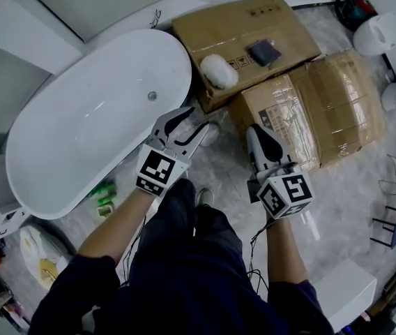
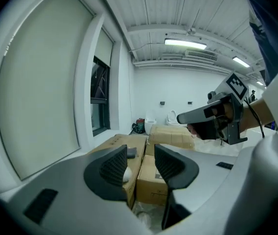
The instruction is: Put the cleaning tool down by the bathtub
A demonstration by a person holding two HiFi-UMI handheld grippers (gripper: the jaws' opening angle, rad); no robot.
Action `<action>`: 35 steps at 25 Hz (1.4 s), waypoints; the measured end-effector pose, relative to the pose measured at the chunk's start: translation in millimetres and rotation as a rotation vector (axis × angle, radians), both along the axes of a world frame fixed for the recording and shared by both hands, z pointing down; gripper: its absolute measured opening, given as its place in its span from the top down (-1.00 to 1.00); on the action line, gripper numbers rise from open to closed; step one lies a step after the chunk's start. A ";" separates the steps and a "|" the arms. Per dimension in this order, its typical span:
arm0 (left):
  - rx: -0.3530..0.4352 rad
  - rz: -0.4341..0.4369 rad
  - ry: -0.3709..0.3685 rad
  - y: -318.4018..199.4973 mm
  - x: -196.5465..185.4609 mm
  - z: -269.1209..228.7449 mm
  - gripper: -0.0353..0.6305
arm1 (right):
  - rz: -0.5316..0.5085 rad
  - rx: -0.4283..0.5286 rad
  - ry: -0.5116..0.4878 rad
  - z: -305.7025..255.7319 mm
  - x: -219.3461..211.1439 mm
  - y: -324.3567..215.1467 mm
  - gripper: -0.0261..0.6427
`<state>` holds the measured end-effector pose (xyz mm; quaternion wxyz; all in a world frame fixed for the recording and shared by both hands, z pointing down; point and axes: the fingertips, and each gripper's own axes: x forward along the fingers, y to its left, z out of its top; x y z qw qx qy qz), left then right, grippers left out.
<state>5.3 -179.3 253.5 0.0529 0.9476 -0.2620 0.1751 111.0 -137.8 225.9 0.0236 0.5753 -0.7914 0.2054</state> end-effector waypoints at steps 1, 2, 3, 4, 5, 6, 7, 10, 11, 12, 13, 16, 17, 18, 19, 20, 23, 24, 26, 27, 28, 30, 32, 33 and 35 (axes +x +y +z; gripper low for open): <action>0.010 0.002 0.004 3.5 -1.4 -11.4 0.32 | -0.001 0.010 0.002 -9.7 -2.0 3.7 0.88; 0.018 0.003 0.009 5.6 -2.1 -22.2 0.32 | -0.002 0.021 0.005 -18.9 -3.2 6.4 0.88; 0.025 0.004 0.014 7.2 -2.4 -32.1 0.32 | -0.001 0.030 0.008 -27.3 -3.8 8.7 0.88; 0.029 0.004 0.019 9.2 -2.8 -41.1 0.32 | 0.000 0.037 0.010 -35.0 -4.2 11.4 0.88; 0.031 0.003 0.024 12.2 -3.6 -49.6 0.32 | 0.002 0.041 0.011 -42.0 -4.7 14.9 0.88; 0.032 0.002 0.029 15.9 -4.6 -57.9 0.32 | 0.003 0.044 0.013 -49.0 -5.4 19.0 0.88; 0.035 0.001 0.034 20.0 -5.6 -66.4 0.32 | 0.004 0.048 0.014 -56.3 -6.5 23.0 0.88; 0.051 0.007 0.050 30.7 -7.1 -90.2 0.33 | 0.001 0.072 0.022 -79.0 -10.9 32.3 0.88; 0.057 0.010 0.055 33.5 -7.3 -97.0 0.33 | -0.001 0.081 0.026 -85.8 -12.5 34.7 0.88; 0.062 0.012 0.061 36.1 -7.9 -103.4 0.33 | -0.002 0.090 0.028 -92.0 -14.1 37.1 0.88; 0.068 0.013 0.065 38.4 -8.8 -109.4 0.34 | -0.001 0.096 0.031 -97.8 -15.8 39.5 0.88; 0.083 0.016 0.077 45.1 -11.5 -126.0 0.35 | 0.003 0.114 0.037 -113.5 -20.2 48.0 0.88; 0.088 0.016 0.081 47.3 -12.3 -130.8 0.35 | 0.005 0.117 0.037 -117.4 -21.3 51.3 0.88; 0.092 0.017 0.086 49.2 -13.1 -135.0 0.36 | 0.006 0.120 0.037 -120.5 -22.3 54.1 0.88; 0.095 0.017 0.090 50.7 -13.9 -138.6 0.36 | 0.006 0.123 0.038 -122.7 -23.1 56.2 0.88; 0.099 0.018 0.094 51.9 -14.5 -141.6 0.36 | 0.006 0.123 0.039 -124.1 -23.6 57.8 0.88; 0.107 0.020 0.102 53.9 -15.5 -147.1 0.36 | 0.011 0.117 0.041 -125.4 -22.0 60.6 0.88; 0.109 0.020 0.106 54.2 -15.7 -148.2 0.37 | 0.012 0.120 0.041 -126.5 -21.3 61.2 0.88; 0.114 0.019 0.109 53.0 -16.6 -150.5 0.38 | 0.009 0.133 0.041 -130.5 -21.2 60.6 0.88; 0.117 0.018 0.107 52.1 -17.2 -152.0 0.39 | 0.006 0.140 0.041 -132.9 -21.6 59.7 0.88; 0.120 0.017 0.105 51.5 -17.7 -153.5 0.41 | 0.004 0.146 0.041 -135.0 -21.9 59.0 0.88; 0.126 0.015 0.104 51.3 -17.7 -156.0 0.45 | 0.000 0.152 0.040 -138.0 -21.8 57.9 0.88; 0.130 0.013 0.103 51.1 -17.2 -157.0 0.49 | -0.004 0.153 0.036 -139.0 -21.8 56.4 0.88; 0.131 0.012 0.103 50.7 -16.8 -157.3 0.51 | -0.004 0.153 0.034 -139.1 -21.7 55.4 0.88; 0.131 0.011 0.103 50.5 -15.9 -158.1 0.55 | -0.007 0.153 0.034 -140.0 -21.3 53.9 0.88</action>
